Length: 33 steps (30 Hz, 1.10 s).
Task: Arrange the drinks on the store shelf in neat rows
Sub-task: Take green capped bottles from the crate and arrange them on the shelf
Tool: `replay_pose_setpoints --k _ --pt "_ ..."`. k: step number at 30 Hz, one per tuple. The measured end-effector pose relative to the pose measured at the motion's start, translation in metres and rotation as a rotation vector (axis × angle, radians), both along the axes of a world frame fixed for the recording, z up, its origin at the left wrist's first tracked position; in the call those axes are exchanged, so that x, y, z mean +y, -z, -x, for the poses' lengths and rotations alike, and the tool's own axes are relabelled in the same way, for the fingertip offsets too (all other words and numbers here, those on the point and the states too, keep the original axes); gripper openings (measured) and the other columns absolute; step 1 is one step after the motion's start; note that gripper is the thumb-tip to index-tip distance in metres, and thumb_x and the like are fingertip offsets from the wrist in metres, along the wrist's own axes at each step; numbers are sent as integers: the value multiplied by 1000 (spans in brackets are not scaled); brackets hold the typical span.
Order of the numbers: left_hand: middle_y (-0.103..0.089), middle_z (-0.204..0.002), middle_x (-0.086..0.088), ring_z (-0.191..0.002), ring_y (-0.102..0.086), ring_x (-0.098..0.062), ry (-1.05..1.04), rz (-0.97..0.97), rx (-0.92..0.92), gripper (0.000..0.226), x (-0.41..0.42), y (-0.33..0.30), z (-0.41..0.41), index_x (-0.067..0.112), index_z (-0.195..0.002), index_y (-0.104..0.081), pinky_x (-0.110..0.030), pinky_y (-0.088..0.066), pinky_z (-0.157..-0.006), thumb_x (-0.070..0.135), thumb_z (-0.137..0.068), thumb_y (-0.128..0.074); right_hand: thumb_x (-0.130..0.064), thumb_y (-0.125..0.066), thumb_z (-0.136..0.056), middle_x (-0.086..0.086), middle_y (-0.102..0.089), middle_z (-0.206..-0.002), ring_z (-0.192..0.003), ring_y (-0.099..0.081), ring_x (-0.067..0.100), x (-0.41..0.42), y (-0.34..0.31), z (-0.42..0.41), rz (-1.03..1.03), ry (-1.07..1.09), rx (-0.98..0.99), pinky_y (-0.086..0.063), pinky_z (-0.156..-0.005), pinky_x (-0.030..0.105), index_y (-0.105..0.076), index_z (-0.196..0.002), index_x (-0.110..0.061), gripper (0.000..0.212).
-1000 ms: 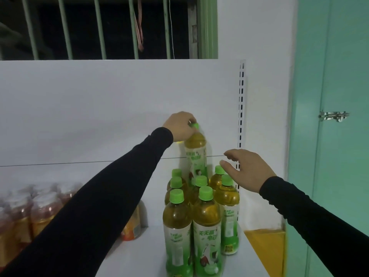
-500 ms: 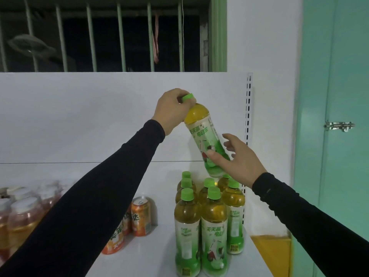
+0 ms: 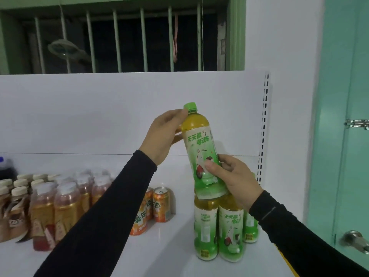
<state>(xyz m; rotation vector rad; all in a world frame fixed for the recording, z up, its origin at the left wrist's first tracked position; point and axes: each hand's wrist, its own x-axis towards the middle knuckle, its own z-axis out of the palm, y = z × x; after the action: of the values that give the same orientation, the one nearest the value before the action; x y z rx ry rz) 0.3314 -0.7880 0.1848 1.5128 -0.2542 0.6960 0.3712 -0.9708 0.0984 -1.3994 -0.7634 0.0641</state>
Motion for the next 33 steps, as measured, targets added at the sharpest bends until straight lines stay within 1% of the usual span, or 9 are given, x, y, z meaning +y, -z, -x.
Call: replay_pose_setpoints --k 3,5,11,13,16,19,24,29,33 --pt "-67 -96 -3 -85 -63 -18 134 74 102 37 12 35 14 10 -117 -65 -30 -54 -71 40 -96 -60 -33 -70 -76 16 -74 -105 -95 -72 30 12 16 9 -66 -150 131 -59 -80 39 -65 -116 -5 49" --pt "-66 -104 -7 -93 -63 -22 224 138 132 52 18 55 23 7 -127 -62 -35 -56 -77 44 -91 -63 -31 -66 -80 21 -73 -104 -89 -72 29 20 27 16 -92 -232 227 -59 -74 37 -68 -111 -2 43" --pt "-70 -97 -8 -89 -68 -24 309 276 137 50 34 98 45 9 -121 -61 -43 -55 -80 27 -77 -78 -34 -57 -83 22 -72 -100 -81 -72 26 40 58 33 -59 -412 457 -58 -67 34 -72 -104 -1 42" --pt "-71 -93 -9 -84 -70 -24 209 313 155 42 33 105 51 9 -118 -63 -42 -56 -77 22 -81 -78 -37 -56 -85 18 -73 -101 -85 -72 23 44 67 37 11 -379 402 -58 -70 32 -70 -108 -4 43" --pt "-73 -89 -8 -78 -72 -22 45 318 177 49 24 111 59 6 -122 -59 -34 -58 -64 19 -77 -76 -40 -57 -88 0 -75 -93 -84 -71 3 47 74 46 167 -217 131 -55 -71 18 -68 -100 -15 29" --pt "-74 -97 -11 -79 -73 -21 -63 299 197 47 19 118 61 8 -123 -59 -30 -58 -61 14 -81 -79 -43 -69 -79 -6 -76 -100 -92 -71 9 52 86 46 253 -132 -66 -58 -82 28 -68 -107 -22 35" --pt "-70 -103 -15 -79 -71 -19 -69 263 245 46 17 127 63 8 -122 -59 -28 -57 -61 22 -83 -77 -28 -78 -80 12 -74 -105 -98 -71 29 53 102 45 48 -256 235 -58 -84 38 -68 -112 -9 38" --pt "-64 -103 -16 -84 -66 -27 48 263 304 58 26 141 69 13 -128 -56 -40 -54 -72 31 -79 -82 -28 -64 -90 20 -71 -108 -88 -71 25 48 104 44 -21 -445 540 -60 -71 36 -66 -117 0 38" --pt "-64 -108 -18 -87 -66 -31 22 356 279 51 26 147 64 10 -120 -58 -43 -55 -76 22 -74 -80 -38 -68 -87 21 -68 -119 -104 -68 31 49 109 42 53 -469 530 -57 -89 43 -66 -121 -2 49"
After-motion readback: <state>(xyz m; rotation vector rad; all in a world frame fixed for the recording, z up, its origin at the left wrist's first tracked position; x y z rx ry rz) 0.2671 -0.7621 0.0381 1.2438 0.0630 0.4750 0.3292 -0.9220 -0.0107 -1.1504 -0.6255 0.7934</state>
